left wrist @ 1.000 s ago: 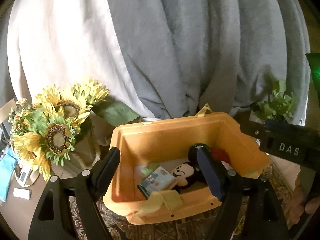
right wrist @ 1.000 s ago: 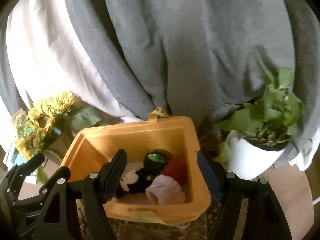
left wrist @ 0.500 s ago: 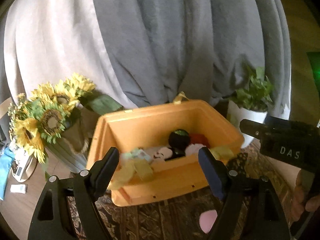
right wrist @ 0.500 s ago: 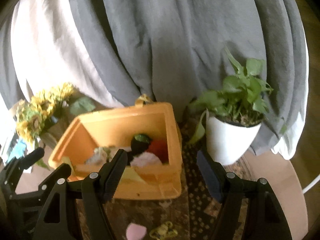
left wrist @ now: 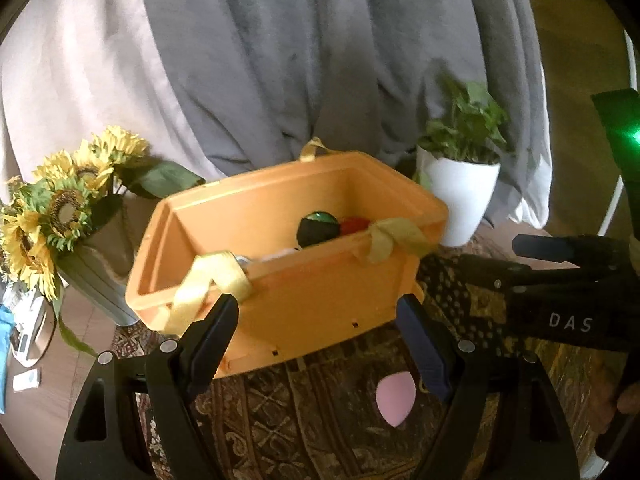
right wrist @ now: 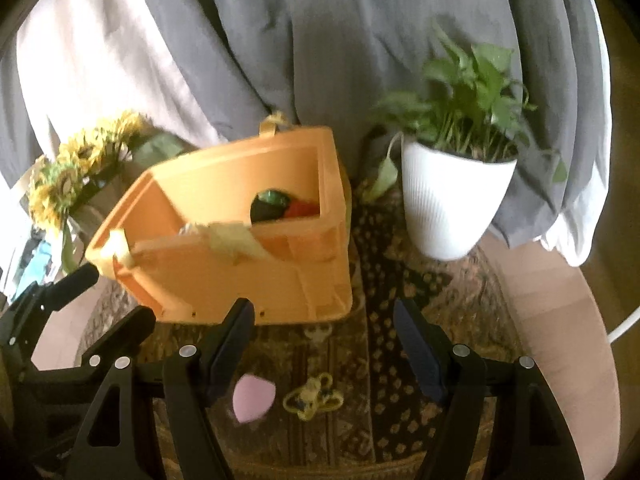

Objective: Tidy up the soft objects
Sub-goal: 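Withdraw both tools from the crate and lower them toward the pink sponge and keychain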

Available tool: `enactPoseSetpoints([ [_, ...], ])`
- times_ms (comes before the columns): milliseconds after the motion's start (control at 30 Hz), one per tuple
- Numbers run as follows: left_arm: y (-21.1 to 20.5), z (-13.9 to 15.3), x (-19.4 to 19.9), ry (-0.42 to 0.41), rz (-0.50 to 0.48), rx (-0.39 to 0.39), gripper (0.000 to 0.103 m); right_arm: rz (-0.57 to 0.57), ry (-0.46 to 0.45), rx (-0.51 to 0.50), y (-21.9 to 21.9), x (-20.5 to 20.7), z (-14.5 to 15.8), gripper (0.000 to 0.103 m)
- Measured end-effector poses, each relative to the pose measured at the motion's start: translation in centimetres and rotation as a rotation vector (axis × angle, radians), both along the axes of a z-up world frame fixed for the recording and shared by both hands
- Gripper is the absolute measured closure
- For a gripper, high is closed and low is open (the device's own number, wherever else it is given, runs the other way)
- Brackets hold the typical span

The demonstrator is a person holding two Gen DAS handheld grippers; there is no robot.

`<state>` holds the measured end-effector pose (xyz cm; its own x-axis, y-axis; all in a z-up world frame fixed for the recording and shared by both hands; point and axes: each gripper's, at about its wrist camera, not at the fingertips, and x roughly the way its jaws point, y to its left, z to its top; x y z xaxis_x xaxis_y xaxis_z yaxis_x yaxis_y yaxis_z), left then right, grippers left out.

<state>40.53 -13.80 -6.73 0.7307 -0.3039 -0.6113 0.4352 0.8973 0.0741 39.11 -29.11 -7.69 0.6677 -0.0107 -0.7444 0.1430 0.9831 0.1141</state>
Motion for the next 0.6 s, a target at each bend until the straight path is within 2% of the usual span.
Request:
enactPoseSetpoints([
  [600, -1.6, -5.9, -2.1, 0.129, -0.107, 0.093, 0.021, 0.038, 0.168, -0.009, 0.3, -1.5, -5.7, 0.03],
])
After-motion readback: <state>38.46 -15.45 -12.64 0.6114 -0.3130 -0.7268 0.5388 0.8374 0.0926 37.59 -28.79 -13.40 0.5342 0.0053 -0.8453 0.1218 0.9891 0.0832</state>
